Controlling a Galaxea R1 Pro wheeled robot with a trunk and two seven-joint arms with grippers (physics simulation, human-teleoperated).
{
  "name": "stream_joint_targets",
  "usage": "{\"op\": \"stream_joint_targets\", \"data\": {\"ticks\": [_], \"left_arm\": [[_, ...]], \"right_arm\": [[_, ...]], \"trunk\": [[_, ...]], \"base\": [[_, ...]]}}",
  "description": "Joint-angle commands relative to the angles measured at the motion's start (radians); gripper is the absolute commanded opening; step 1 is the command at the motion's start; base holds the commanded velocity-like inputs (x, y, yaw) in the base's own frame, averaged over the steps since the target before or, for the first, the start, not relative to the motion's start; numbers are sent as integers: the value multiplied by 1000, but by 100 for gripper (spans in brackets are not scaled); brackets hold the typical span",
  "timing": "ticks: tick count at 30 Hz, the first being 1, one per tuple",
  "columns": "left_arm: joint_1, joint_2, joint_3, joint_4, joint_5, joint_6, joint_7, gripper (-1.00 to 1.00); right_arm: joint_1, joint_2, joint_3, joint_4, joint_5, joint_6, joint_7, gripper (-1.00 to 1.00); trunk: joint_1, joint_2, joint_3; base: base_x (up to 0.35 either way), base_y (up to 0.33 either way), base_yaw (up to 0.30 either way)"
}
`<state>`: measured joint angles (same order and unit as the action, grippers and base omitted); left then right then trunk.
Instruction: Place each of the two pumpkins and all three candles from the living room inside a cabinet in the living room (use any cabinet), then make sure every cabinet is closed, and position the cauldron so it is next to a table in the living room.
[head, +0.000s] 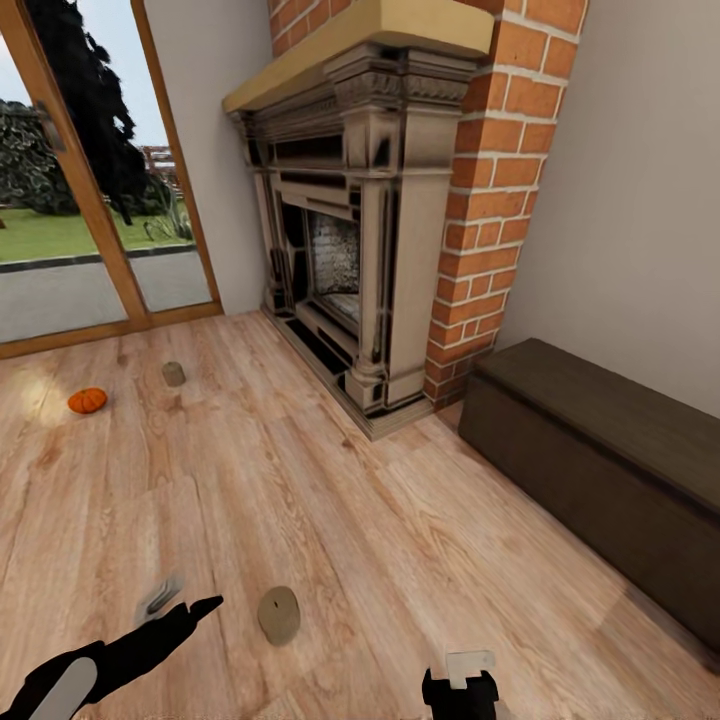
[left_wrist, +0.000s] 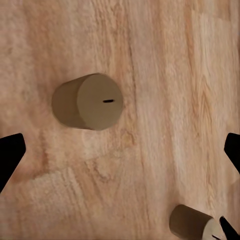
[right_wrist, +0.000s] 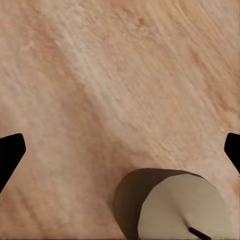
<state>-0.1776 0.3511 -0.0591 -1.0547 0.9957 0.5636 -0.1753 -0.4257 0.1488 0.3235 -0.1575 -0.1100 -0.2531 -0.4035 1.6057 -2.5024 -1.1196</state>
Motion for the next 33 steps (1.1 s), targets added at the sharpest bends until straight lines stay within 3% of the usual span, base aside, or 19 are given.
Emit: {"op": "stream_joint_targets", "data": {"ticks": [1,18,21,23,25,33], "left_arm": [[0,1,-2,0,3,1,0,100],[-1,0,-2,8,3,-2,0,100],[0,0,-1,7,3,-2,0,100],[0,0,-2,7,3,-2,0,100],[0,0,-3,3,3,-2,0,100],[0,0,-5,-2,3,-5,0,100]], "right_arm": [[-1,0,9,1,-10,-5,-3,100],[-1,0,8,2,-14,-35,6,100],[-1,-2,7,4,-60,-28,-10,100],[-1,-21,7,8,-123,-26,-24,100],[-1,-39,8,10,-160,-25,-28,100],[-1,-70,7,12,-193,-25,-32,100]], "trunk": [[0,-1,-5],[7,-4,-67],[7,-4,-67],[7,-4,-67],[7,-4,-67],[7,-4,-67]], "base": [[0,0,0],[0,0,0],[0,0,0],[0,0,0],[0,0,0],[0,0,0]]}}
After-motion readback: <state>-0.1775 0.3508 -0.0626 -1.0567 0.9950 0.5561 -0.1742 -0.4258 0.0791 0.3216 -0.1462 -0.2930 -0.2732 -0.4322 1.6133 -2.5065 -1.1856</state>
